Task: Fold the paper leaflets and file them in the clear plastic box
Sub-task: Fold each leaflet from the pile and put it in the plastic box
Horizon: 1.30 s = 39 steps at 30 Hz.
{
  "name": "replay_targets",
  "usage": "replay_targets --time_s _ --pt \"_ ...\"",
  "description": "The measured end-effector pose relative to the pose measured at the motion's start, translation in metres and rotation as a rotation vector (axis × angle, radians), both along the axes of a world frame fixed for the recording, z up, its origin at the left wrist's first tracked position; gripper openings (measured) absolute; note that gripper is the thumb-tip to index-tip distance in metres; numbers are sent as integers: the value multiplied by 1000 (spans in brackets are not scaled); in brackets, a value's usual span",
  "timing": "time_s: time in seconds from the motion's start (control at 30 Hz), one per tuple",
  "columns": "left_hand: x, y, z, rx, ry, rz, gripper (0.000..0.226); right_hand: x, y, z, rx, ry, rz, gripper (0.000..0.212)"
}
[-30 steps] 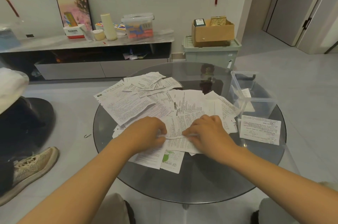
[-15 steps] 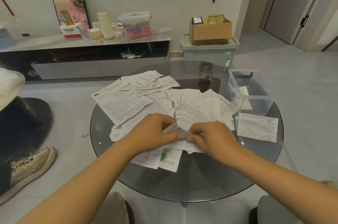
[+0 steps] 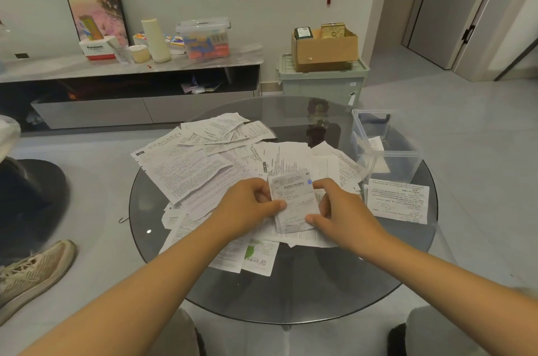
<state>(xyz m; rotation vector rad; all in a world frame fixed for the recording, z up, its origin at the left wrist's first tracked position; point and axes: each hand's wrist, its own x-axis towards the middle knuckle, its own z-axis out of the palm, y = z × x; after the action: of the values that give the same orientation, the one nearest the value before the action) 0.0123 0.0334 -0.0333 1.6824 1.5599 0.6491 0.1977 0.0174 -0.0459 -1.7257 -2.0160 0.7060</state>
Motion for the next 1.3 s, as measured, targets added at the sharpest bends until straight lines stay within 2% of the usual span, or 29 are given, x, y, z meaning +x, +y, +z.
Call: replay_targets --time_s 0.13,0.23,0.3,0.4,0.47,0.53,0.63,0.7,0.97,1.13,1.3 --pt "11 0 -6 103 162 12 27 1 5 -10 55 -126 -48 90" --pt "16 1 -10 123 257 -25 41 1 5 -9 101 -203 -15 101" --pt "17 2 -11 135 306 -32 51 2 2 -5 144 -243 25 93" --pt "19 2 -13 195 364 1 70 3 1 -1 198 -374 122 63" --pt "19 1 -14 269 387 -1 76 2 3 -2 178 -439 183 51" --pt "20 0 -14 311 410 -65 64 3 5 -2 147 -448 216 48" --pt "17 1 -16 257 406 -214 33 5 9 -1 141 -459 244 48" --pt "14 2 -16 218 382 -265 25 6 11 -2 143 -476 265 47" --pt "6 3 -6 167 405 -352 28 15 15 -1 167 -502 330 46" --pt "4 -1 -4 233 465 -391 29 21 13 -1 353 -586 491 30" --pt "4 0 -5 284 505 -402 33 19 10 -3 447 -594 517 30"
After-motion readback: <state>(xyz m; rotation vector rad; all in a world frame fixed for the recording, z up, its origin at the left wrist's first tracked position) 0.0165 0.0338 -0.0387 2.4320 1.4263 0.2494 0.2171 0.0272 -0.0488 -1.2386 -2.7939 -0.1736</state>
